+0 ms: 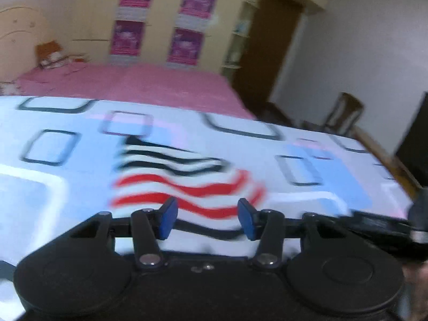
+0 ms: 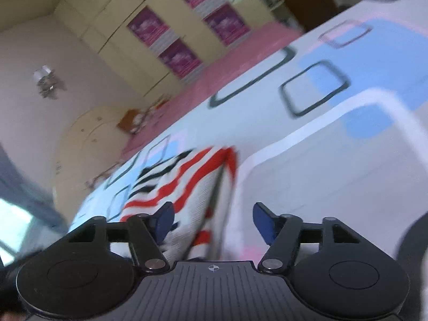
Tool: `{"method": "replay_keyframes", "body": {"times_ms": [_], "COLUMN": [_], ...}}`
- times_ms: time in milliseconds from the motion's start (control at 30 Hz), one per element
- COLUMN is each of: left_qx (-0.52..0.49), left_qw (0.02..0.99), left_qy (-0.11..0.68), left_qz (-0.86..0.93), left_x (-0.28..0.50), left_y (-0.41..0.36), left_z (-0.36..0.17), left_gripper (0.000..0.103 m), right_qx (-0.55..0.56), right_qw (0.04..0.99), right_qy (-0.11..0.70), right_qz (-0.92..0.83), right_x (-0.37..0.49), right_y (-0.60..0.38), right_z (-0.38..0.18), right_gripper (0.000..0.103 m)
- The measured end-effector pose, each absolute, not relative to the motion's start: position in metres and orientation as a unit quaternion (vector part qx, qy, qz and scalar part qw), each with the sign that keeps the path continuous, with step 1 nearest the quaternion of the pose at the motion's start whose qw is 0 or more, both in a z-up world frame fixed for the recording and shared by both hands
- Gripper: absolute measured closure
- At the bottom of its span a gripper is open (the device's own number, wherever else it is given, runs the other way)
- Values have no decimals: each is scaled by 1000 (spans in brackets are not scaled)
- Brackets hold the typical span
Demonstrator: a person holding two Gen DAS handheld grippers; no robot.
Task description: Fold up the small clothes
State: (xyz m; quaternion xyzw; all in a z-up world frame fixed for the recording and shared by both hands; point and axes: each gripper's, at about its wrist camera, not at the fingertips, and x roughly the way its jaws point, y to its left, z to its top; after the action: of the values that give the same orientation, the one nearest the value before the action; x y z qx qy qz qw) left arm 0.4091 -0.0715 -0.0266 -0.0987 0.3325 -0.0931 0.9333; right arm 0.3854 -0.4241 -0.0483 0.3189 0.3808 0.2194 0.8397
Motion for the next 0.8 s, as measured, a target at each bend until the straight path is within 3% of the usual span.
{"method": "replay_keyframes", "body": {"times_ms": [167, 500, 533, 567, 667, 800], "left_qx": [-94, -49, -49, -49, -60, -9], "left_qw": [913, 918, 918, 917, 913, 911], "left_qy": [387, 380, 379, 380, 376, 364], "left_qz": [-82, -105, -110, -115, -146, -192], "left_x": [435, 416, 415, 417, 416, 408], "left_y": [-44, -35, -32, -30, -18, -17], "left_z": [-54, -65, -66, -67, -63, -71], "left_gripper": [65, 61, 61, 61, 66, 61], "right_qx": [305, 261, 259, 260, 274, 298], "right_qw": [813, 808, 812, 813, 827, 825], "right_qy": [430, 486, 482, 480, 439, 391], "right_qz": [246, 208, 204, 203, 221, 279], "right_x": [401, 385, 382, 380, 366, 346], "right_y": [-397, -370, -366, -363, -362, -372], "right_z": [-52, -49, -49, -49, -39, -54], "right_gripper": [42, 42, 64, 77, 81, 81]}}
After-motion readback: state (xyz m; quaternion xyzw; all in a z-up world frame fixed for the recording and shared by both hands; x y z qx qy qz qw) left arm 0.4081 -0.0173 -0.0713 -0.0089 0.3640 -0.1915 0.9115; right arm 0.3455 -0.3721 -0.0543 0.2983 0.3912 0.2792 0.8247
